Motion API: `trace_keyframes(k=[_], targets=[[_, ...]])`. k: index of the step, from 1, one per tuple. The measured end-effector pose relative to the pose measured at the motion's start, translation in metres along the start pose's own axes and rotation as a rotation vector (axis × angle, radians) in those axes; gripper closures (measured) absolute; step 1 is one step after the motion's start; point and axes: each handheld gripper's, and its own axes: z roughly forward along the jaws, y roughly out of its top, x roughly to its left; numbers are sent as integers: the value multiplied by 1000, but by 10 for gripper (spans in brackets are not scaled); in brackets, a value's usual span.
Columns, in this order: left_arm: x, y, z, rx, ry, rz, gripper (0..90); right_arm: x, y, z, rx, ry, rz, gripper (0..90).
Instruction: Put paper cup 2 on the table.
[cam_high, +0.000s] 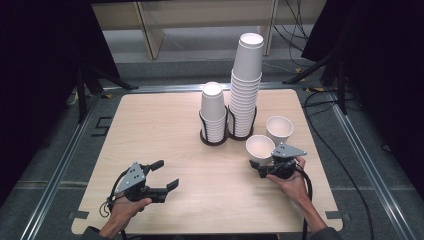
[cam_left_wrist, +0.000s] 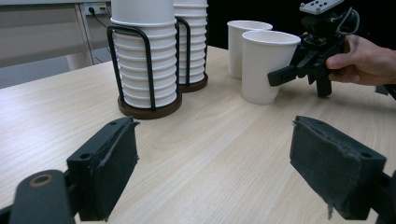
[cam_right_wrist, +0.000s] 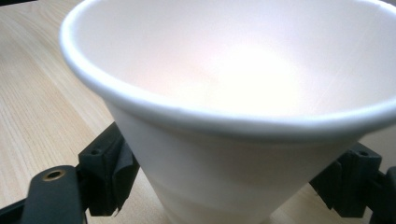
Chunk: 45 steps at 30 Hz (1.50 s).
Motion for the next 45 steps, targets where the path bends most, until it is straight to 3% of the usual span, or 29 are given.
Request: trace_keyframes(k=[1,3,7,8,11,12,14,18,20,23,24,25,26,28,30,31,33,35,38,40,42,43,45], targets=[[0,0,0,-1,0,-1,147,1,0,0,4,4,15,188],[1,0,0,-1,0,-1,147,0,1,-1,5,-5,-3,185],[0,-1,2,-32,-12,-8,147,2,1,-6,17,12,47,166],[1,-1,1,-26,-10,-7,147,0,1,-7,0,5,17,162],[1,-1,1,-20,-10,0,147,1,1,-12,7,26,43,158],[1,-1,1,-16,-9,0,147,-1,1,-15,5,14,11,158],[1,-1,0,-3,-2,0,147,-1,0,-19,14,11,11,157],[2,-1,0,-17,-6,-4,147,0,-2,-28,45,-2,-37,159],[2,-1,-2,6,6,3,147,2,-3,-33,51,-1,8,160],[3,-2,-2,20,14,1,147,3,-3,-41,59,-24,26,170],[3,-3,0,4,9,-2,147,5,-3,-44,62,-18,70,168],[4,-4,0,3,9,-7,147,6,-3,-49,55,-25,80,169],[4,-3,-2,29,25,-4,147,5,-4,-52,38,-39,53,163],[5,-3,-2,28,29,-5,147,12,-4,-63,35,-27,101,165],[5,-4,0,8,19,-7,147,16,-6,-71,39,-32,106,160],[5,-4,-1,34,30,-1,147,19,-7,-75,46,-28,128,162],[5,-5,1,19,19,-7,147,23,-9,-83,47,-35,142,163],[4,-5,0,48,31,-7,147,25,-11,-89,38,-55,129,166],[4,-6,2,39,19,-4,147,28,-12,-95,37,-61,144,166],[4,-7,1,60,25,-5,147,30,-13,-97,54,-64,163,168],[4,-8,3,38,12,-11,147,32,-16,-97,72,-73,177,168],[4,-8,3,51,16,-10,147,32,-17,-97,80,-75,173,167],[4,-8,2,68,23,-8,147,37,-20,-98,118,-71,222,164]])
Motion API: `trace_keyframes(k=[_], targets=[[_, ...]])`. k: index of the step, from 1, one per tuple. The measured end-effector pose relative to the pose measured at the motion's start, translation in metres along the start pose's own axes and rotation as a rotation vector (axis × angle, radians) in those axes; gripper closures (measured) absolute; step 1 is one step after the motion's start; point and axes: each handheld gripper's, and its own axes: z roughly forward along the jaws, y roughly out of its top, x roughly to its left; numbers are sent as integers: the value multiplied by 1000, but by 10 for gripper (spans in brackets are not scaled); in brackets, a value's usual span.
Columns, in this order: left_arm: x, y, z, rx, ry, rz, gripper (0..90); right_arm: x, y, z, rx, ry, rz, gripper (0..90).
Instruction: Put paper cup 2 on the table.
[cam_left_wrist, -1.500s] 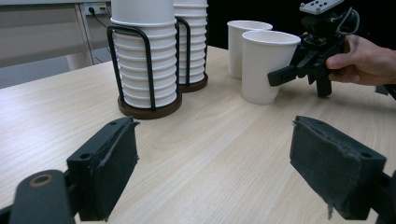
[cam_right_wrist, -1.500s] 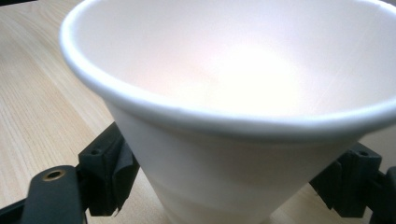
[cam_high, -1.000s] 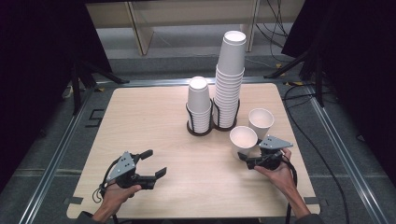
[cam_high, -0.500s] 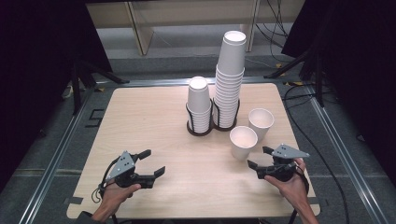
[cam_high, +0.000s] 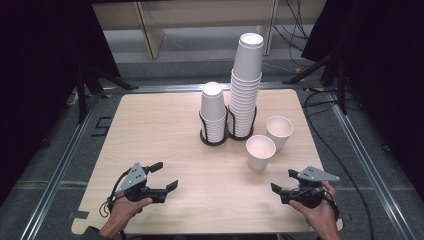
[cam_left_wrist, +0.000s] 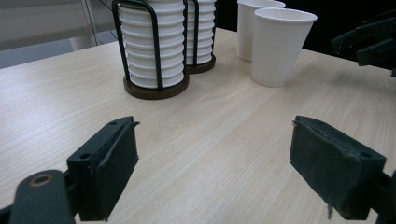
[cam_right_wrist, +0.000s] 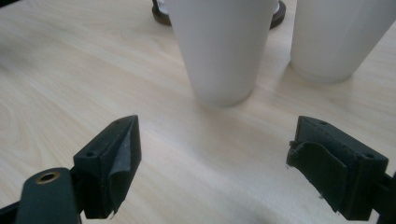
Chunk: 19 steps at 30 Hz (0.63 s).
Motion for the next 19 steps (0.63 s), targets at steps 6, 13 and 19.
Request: trace_keyframes(k=[6,13,19], targets=[[0,-1,2,-15,-11,-2,147,4,-6,-5,18,-9,-44,157],[1,-1,3,-14,-14,-7,147,7,-11,-8,38,-21,-47,156],[1,-1,3,-17,-12,-8,147,8,-13,-8,54,-25,-29,155]])
